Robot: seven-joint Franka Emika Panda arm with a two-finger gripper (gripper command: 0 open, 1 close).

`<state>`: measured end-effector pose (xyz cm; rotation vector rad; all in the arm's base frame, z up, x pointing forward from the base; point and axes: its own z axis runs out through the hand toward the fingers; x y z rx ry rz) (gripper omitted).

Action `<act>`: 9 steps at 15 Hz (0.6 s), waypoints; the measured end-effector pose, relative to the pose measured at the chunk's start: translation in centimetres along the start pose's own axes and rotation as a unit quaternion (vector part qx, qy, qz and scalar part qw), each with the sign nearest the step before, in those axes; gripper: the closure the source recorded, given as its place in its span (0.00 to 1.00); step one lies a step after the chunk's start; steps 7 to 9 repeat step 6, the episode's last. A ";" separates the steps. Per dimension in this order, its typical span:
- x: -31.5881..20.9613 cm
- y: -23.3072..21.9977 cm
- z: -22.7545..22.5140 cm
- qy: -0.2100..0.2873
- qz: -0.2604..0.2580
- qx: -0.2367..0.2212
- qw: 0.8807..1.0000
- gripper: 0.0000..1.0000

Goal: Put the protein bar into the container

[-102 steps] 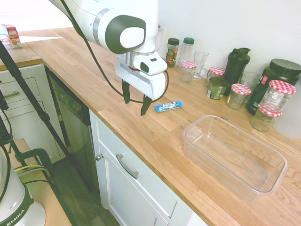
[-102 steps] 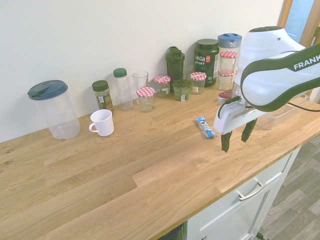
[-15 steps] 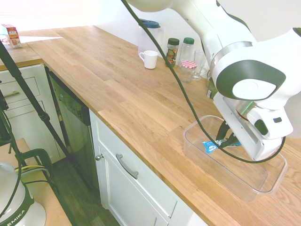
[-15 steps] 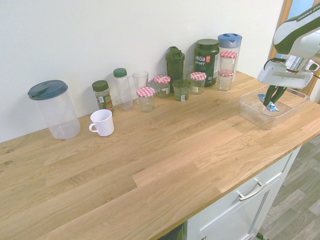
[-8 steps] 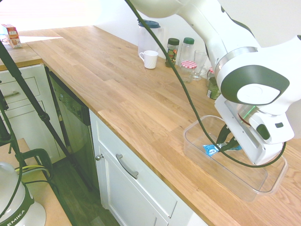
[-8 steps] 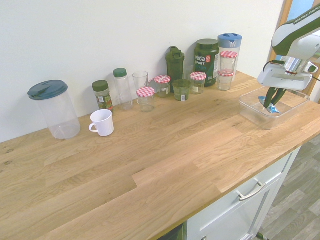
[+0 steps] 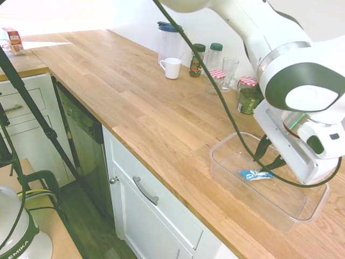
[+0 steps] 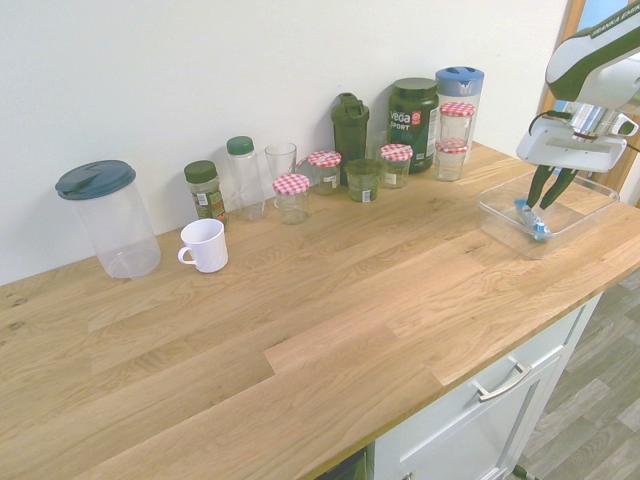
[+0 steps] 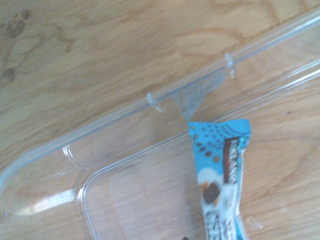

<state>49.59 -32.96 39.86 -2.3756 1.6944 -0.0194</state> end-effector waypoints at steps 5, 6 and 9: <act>-2.0 0.1 -7.7 0.024 -0.040 0.018 0.999 0.00; -3.0 0.3 -9.9 0.026 -0.058 0.023 0.998 0.00; -3.0 0.3 -9.9 0.026 -0.058 0.023 0.998 0.00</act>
